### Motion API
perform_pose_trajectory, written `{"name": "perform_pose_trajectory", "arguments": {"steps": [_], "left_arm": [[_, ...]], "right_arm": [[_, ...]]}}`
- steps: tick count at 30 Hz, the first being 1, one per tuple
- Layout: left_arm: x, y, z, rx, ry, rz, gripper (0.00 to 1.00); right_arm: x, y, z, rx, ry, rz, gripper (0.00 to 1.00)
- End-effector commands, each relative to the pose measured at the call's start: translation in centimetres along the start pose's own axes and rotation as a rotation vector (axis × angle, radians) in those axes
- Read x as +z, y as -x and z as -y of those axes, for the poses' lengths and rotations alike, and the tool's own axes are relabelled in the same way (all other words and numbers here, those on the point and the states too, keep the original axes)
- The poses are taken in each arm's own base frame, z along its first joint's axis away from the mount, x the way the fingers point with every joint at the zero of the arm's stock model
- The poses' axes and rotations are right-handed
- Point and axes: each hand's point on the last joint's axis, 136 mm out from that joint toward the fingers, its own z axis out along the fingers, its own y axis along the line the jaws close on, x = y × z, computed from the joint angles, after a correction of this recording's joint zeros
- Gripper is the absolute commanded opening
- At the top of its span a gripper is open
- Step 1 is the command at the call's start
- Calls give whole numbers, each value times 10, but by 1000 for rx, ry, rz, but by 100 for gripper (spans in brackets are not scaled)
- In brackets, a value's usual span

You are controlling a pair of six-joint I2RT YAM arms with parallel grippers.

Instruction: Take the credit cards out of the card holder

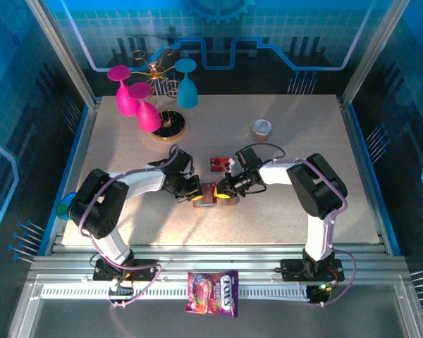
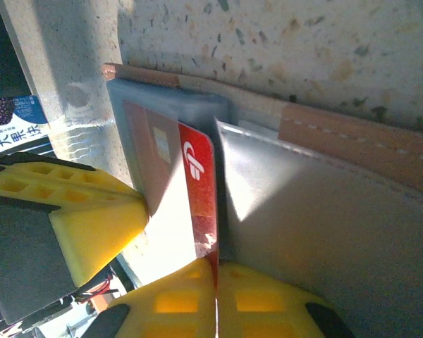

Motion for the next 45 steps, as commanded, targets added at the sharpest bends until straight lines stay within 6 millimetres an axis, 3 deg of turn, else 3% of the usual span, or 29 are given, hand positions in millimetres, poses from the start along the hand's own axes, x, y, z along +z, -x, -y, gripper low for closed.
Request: {"name": "perform_pose_trajectory", "arguments": {"steps": [1,11,22,32,39,45], "left_arm": [[5,-4,-20,-7,91,-15,4],[3,-3,-17,1,88,-13,4],[2,-2,-14,4,78,-11,5],[1,-1,-11,5,70,-11,5],[0,0,-6,8,52,-6,7],[-4,1,-1,11,37,4,9]], "right_arm": [[-12,0,6,8,-27,20,7],[-34,-4,20,-20,-160,19,5],[-50,-1,17,-52,-247,48,4],[-52,-2,16,-61,-283,49,4],[-41,-3,-5,-45,-166,33,13],[-38,-3,-12,-46,-150,41,14]]}}
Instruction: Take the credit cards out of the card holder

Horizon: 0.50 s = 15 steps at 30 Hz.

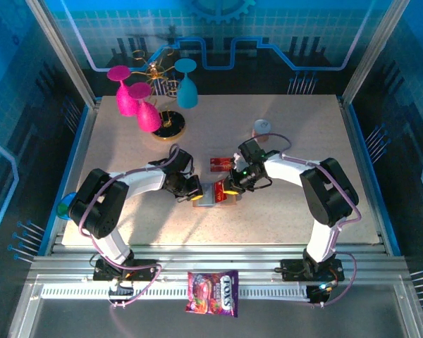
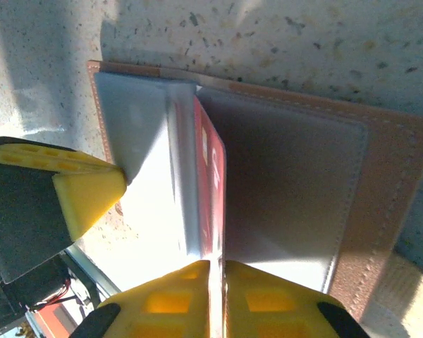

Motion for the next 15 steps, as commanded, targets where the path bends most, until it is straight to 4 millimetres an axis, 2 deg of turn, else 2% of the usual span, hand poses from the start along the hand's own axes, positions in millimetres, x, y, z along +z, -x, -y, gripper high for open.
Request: {"name": "perform_pose_trajectory", "arguments": {"steps": [1,7,15], "left_arm": [[-4,1,0,9,23,5,9],[-13,4,6,19,11,31,10],[-35,15,22,41,-28,113,14]], "right_arm": [[-4,-2,-13,-4,32,4,13],[-7,-1,-13,-14,16,14,7],[-29,3,-24,-62,16,67,5]]}}
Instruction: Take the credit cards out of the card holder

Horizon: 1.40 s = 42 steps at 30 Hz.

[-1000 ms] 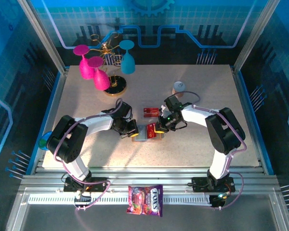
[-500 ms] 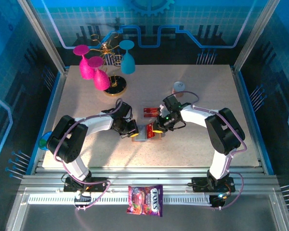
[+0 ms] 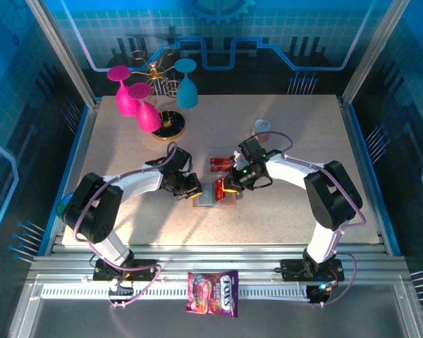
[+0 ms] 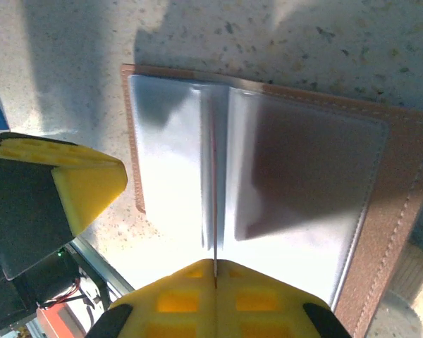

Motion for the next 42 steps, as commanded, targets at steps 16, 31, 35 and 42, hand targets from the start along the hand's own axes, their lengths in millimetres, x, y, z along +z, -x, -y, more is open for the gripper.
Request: {"name": "perform_pose_trajectory", "arguments": {"steps": [16,31,35,42], "left_arm": [[-41,28,-1,-43,-102,146,21],[-40,31,-10,-72,-128,136,22],[-39,30,-14,-81,-125,131,22],[-40,33,-14,-85,-128,131,22]], "right_arm": [[-64,28,-21,-663,-173,43,2],[-79,67,-14,-1306,-393,-167,0],[-75,77,-11,-1362,-417,-236,0],[-68,91,-17,-1423,-413,-298,0]]}}
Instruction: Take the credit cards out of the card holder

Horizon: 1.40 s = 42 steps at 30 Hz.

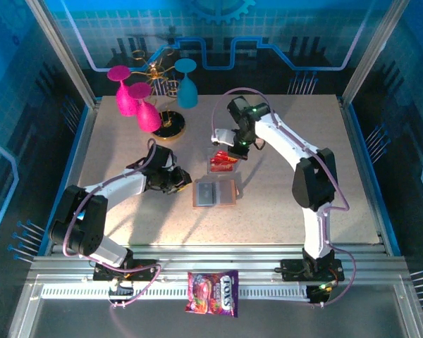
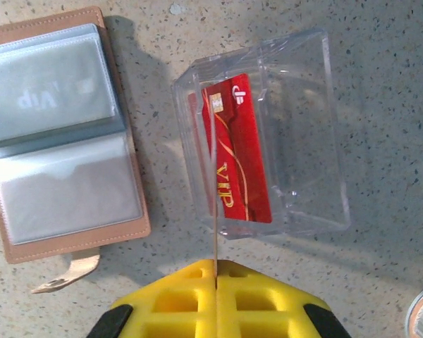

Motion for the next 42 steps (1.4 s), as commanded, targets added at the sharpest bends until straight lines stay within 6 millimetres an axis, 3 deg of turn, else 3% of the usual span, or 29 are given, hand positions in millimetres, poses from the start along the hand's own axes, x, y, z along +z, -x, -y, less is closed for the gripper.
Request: {"name": "perform_pose_trajectory", "arguments": {"steps": [1,13,23,26,31,34,35,42], "left_arm": [[-5,2,4,-8,-26,-1,22],[-8,1,1,-17,-20,3,22],[-13,1,-3,-25,-14,12,22],[-13,2,-3,-27,-15,14,22],[-13,1,-3,-25,-16,13,23],[-12,1,-1,-24,-24,7,23],[-11,0,-1,-26,-26,2,24],[-3,-4,1,-30,-50,-37,24]], "right_arm": [[1,0,-7,-74,54,-45,0],[26,12,1,-120,90,-80,0],[37,7,-3,-131,133,-116,0],[49,2,-5,-122,158,-144,1],[44,5,-2,-118,129,-137,17],[41,8,0,-112,109,-133,20],[28,13,2,-116,83,-115,20],[8,24,1,-94,27,-63,21]]}}
